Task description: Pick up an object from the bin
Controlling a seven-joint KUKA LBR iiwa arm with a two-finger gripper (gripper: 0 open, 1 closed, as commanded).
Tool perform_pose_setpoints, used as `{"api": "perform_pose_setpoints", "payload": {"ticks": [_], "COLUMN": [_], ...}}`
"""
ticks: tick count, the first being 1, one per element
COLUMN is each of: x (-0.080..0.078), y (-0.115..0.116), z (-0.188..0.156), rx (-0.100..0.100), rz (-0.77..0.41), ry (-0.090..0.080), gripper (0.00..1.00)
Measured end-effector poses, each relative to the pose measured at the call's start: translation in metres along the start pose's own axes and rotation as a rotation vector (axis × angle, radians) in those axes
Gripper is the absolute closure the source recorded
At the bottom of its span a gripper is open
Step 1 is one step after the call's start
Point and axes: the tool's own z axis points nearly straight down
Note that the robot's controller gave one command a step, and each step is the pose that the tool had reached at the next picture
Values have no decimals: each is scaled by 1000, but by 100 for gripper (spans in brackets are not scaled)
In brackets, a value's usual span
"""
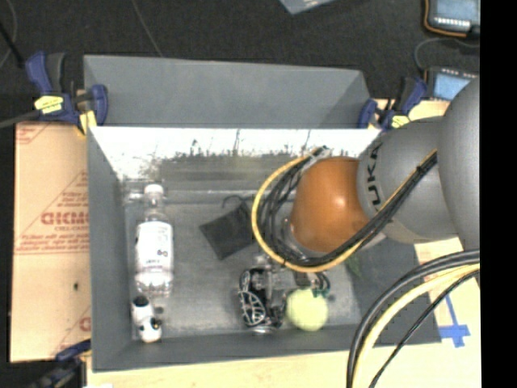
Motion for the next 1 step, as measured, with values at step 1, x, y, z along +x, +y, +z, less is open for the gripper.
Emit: {"api": "perform_pose_setpoints", "payload": {"ticks": [1], "x": [0], "y": [0], "z": [0], "rx": [0], "rz": [0], "ry": [0], "gripper": [100]}}
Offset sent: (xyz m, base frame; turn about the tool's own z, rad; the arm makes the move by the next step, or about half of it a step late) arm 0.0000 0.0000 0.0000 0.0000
